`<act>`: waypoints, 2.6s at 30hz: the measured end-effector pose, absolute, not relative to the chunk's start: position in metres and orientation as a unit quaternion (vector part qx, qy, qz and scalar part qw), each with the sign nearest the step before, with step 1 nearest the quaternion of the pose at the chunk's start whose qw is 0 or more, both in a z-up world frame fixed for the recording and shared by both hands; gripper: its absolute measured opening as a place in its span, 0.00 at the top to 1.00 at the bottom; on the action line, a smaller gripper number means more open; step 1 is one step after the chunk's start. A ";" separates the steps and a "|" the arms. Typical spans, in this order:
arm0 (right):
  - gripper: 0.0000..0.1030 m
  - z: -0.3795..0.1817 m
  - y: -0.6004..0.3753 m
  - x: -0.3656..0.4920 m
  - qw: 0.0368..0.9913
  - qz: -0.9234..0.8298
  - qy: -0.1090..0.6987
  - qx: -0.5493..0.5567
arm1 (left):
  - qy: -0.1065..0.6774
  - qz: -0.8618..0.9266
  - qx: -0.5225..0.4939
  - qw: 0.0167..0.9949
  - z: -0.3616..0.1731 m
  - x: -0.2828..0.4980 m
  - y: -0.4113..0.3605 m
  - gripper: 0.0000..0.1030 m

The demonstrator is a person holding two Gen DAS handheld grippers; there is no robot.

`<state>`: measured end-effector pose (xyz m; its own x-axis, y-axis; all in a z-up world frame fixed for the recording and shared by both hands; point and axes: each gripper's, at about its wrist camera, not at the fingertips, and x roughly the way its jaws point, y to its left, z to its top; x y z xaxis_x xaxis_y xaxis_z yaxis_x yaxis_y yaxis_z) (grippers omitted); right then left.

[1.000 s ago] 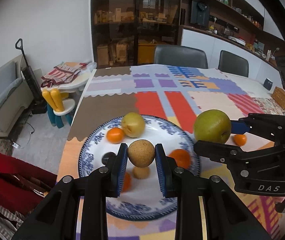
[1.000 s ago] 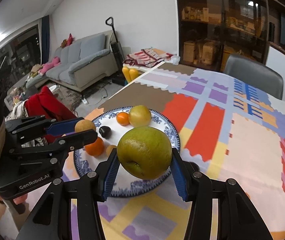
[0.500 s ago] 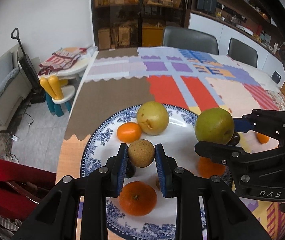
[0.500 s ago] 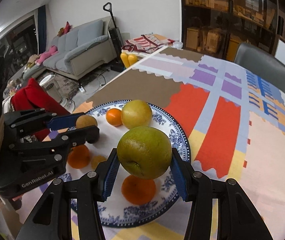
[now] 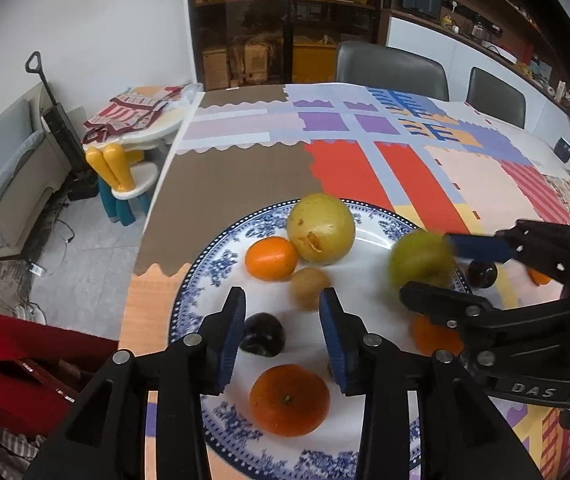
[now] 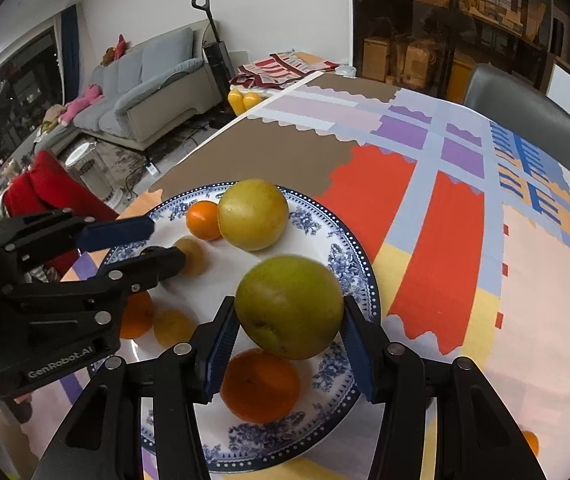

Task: Organize fruits
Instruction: 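Open both tools to release the kiwi and apple onto the plate, then move both open tools toward the dark plum and the last orange, then grasp the dark plum with the left tool while the right tool grasps the orange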

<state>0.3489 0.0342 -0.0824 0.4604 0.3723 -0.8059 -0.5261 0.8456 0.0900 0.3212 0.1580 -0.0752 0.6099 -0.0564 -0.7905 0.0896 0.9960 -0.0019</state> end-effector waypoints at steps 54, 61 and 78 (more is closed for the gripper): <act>0.23 -0.034 -0.153 0.234 0.930 0.007 0.366 0.003 | 0.353 -0.169 0.075 0.917 -0.049 0.272 0.015 0.42; 0.24 -0.056 -0.154 0.254 0.920 0.006 0.391 0.020 | 0.388 -0.183 0.078 0.900 -0.073 0.302 0.008 0.52; 0.43 -0.086 -0.160 0.285 0.900 0.033 0.428 0.077 | 0.432 -0.173 0.091 0.880 -0.097 0.336 -0.008 0.66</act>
<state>0.2845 -0.1603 -0.0862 0.6318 0.1246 -0.7650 0.0075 0.9860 0.1669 0.3357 -0.0084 -0.0968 0.5667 -0.2270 -0.7921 0.3835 0.9235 0.0097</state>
